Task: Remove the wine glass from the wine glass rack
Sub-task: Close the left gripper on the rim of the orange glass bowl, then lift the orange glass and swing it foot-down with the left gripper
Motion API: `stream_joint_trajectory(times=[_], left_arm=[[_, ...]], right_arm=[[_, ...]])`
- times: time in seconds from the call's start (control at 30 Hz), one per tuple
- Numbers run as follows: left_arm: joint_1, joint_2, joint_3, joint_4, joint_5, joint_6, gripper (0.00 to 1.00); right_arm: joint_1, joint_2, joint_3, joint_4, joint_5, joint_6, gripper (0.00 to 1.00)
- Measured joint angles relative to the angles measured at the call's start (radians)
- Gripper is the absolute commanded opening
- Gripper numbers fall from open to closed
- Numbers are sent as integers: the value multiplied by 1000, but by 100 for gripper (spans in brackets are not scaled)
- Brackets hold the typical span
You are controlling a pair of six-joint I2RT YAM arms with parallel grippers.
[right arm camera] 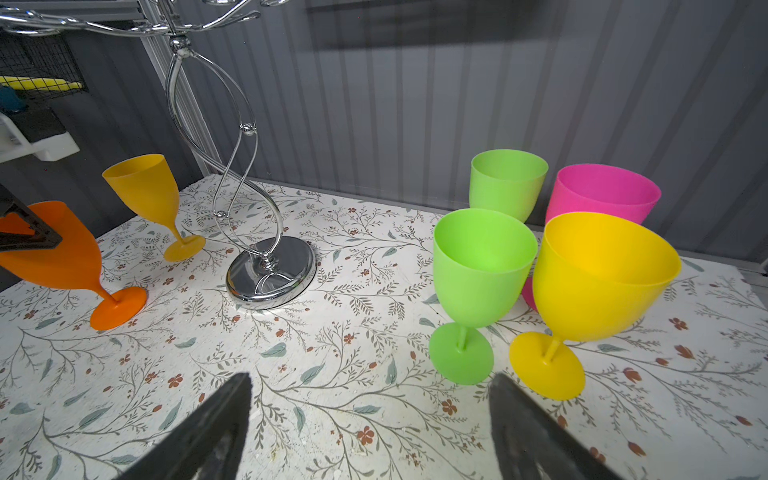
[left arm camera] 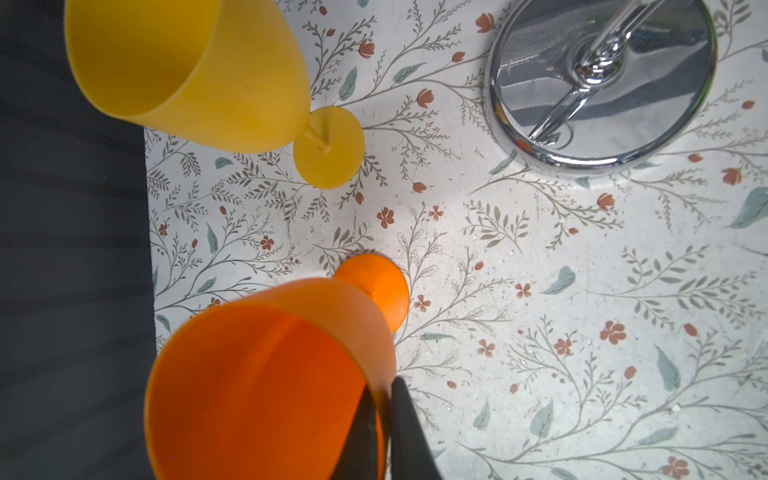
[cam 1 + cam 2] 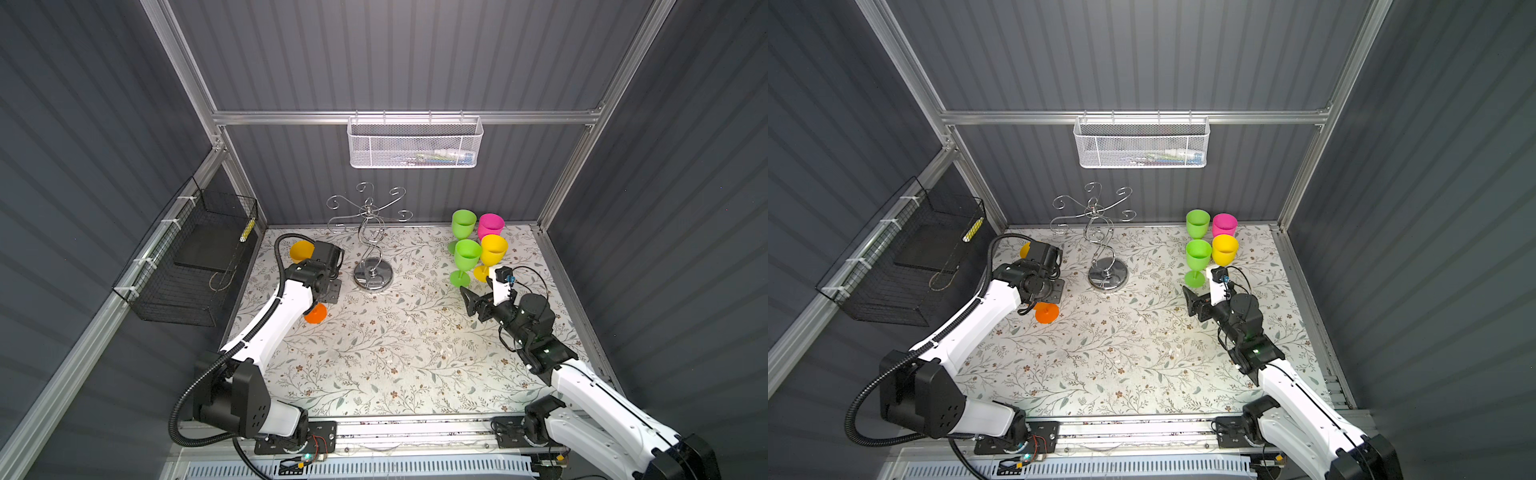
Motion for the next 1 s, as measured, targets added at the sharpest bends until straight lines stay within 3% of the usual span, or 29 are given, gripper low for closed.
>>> stream_joint_trajectory(times=[0.2,0.43,0.77,1.0], left_arm=[[0,-2,0,-11,17,2,0],[-10,-55,0,-27,136,-2,0],[-233,-72,2,-16,211,-45,0],[-344,18,42,8,208,-74,0]], right_arm=[[0,0,0,0,-1,-1,89],[0,0,13,-6,8,0,90],[0,0,24,-14,43,0,91],[0,0,24,-27,57,-1,91]])
